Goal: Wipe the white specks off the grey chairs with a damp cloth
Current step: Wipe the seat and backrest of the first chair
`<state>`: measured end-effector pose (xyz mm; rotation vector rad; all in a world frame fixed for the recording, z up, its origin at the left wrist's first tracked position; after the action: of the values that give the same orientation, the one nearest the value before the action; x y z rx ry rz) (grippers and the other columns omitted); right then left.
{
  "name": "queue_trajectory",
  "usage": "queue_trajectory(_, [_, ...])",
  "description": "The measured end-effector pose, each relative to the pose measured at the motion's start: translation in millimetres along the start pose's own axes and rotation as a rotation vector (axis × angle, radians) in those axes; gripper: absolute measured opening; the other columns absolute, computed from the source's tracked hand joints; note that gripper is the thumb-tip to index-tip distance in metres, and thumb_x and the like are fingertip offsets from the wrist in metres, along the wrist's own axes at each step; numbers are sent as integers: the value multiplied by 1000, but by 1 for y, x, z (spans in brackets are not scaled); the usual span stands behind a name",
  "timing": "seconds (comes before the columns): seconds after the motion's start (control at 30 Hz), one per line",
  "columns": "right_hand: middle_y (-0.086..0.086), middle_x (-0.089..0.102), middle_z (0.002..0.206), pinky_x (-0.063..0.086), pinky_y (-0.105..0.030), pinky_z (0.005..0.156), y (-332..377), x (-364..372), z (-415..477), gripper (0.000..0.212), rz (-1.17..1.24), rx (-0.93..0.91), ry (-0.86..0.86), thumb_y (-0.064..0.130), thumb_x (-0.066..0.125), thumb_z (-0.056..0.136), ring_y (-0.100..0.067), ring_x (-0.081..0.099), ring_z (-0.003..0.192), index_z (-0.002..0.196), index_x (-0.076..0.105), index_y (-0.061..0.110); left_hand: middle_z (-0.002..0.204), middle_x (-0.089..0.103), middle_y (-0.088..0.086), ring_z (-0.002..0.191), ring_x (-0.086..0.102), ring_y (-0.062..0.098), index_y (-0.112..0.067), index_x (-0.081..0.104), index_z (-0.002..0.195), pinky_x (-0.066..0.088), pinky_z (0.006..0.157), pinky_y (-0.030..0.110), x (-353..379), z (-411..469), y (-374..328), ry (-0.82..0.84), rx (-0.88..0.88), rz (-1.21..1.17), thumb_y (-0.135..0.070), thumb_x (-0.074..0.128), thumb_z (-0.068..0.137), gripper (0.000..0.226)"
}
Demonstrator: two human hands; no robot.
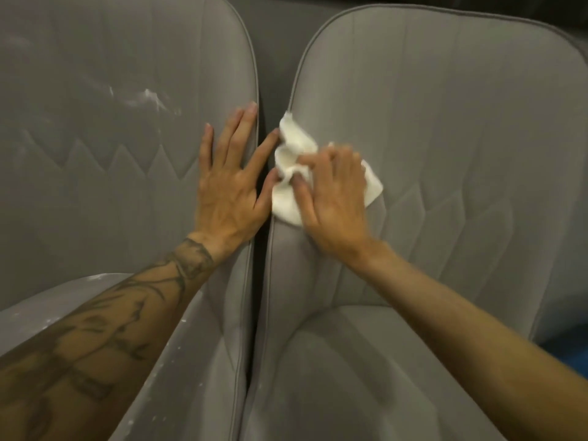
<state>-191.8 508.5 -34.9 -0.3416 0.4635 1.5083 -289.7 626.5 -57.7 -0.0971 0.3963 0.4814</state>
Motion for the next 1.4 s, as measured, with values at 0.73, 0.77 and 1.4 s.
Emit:
queue_trajectory(0.73, [-11, 49, 112, 42, -43, 91, -18, 5, -10, 25, 19, 259, -302, 35, 43, 104, -26, 48, 100, 117, 48, 14, 169, 28, 14, 159, 20, 30, -18, 57, 145, 14, 126, 61, -2, 0, -1, -3, 13, 16, -47, 30, 112, 51])
queue_trajectory(0.77, [-14, 50, 114, 42, -45, 93, -10, 11, -24, 27, -12, 243, -282, 34, 42, 104, -29, 48, 101, 118, 46, 12, 169, 28, 14, 159, 20, 30, -18, 58, 144, 15, 126, 61, -2, -1, -1, -7, 15, 15, -47, 31, 112, 51])
queue_trajectory(1.4, [-10, 48, 113, 41, -47, 91, 37, 46, -174, 18, 94, 114, 197, 31, 49, 101, -31, 49, 99, 112, 49, 17, 167, 32, 15, 157, 23, 31, -19, 63, 137, 15, 126, 60, -4, 1, -3, -31, 18, 31, -45, 33, 110, 48])
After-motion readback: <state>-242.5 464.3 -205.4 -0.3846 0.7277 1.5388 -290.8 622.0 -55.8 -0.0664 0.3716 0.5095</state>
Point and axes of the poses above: each hand's wrist, its own z-axis towards the middle knuckle, its own x-axis out of the palm, y = z × x, the point moved 7 cm from there along z, towards the middle knuckle
